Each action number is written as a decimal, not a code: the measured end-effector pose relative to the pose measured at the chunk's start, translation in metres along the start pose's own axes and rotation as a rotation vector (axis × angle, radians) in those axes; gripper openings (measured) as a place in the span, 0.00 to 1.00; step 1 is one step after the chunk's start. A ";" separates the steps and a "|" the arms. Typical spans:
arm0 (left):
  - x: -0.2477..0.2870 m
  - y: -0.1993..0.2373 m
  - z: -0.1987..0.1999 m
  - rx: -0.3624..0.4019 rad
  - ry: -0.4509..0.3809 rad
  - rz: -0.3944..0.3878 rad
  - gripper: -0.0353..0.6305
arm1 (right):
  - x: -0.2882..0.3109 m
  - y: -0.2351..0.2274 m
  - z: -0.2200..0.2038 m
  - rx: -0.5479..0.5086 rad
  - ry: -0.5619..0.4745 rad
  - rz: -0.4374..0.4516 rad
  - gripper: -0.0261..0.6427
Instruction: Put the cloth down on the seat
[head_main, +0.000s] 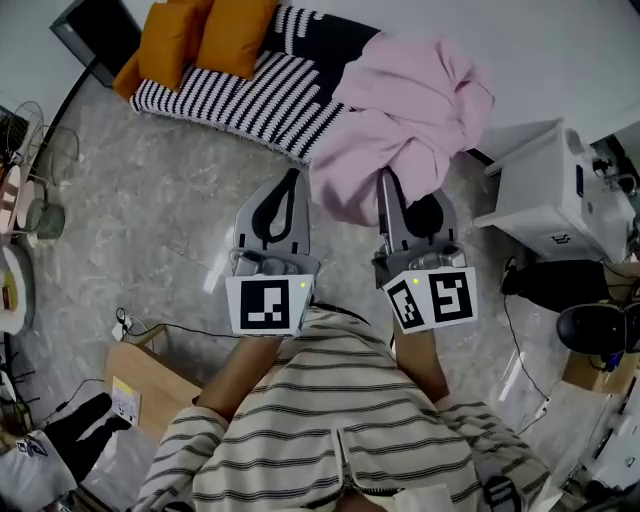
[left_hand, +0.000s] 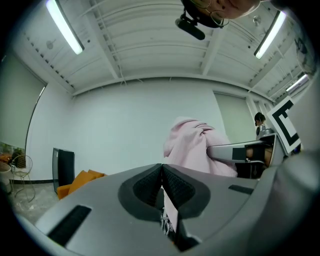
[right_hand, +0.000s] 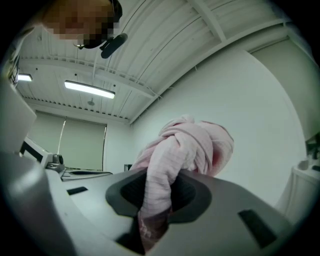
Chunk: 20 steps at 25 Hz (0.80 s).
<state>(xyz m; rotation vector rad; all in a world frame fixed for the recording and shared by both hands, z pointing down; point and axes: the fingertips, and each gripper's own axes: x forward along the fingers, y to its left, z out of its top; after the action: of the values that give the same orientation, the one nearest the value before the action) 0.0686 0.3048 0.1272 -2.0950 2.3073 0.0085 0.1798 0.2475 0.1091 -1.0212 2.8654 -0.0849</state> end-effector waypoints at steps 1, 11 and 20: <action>0.009 0.007 -0.001 -0.003 0.001 -0.012 0.06 | 0.010 0.000 0.000 0.002 0.001 -0.009 0.19; 0.076 0.078 -0.005 -0.116 -0.019 -0.080 0.06 | 0.082 -0.006 0.000 0.023 0.028 -0.106 0.19; 0.109 0.113 -0.020 -0.158 -0.003 -0.107 0.06 | 0.127 0.003 -0.005 -0.015 0.054 -0.118 0.19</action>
<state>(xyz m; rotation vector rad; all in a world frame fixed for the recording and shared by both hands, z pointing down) -0.0551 0.2070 0.1433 -2.2870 2.2576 0.1980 0.0792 0.1699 0.1044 -1.2088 2.8548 -0.1019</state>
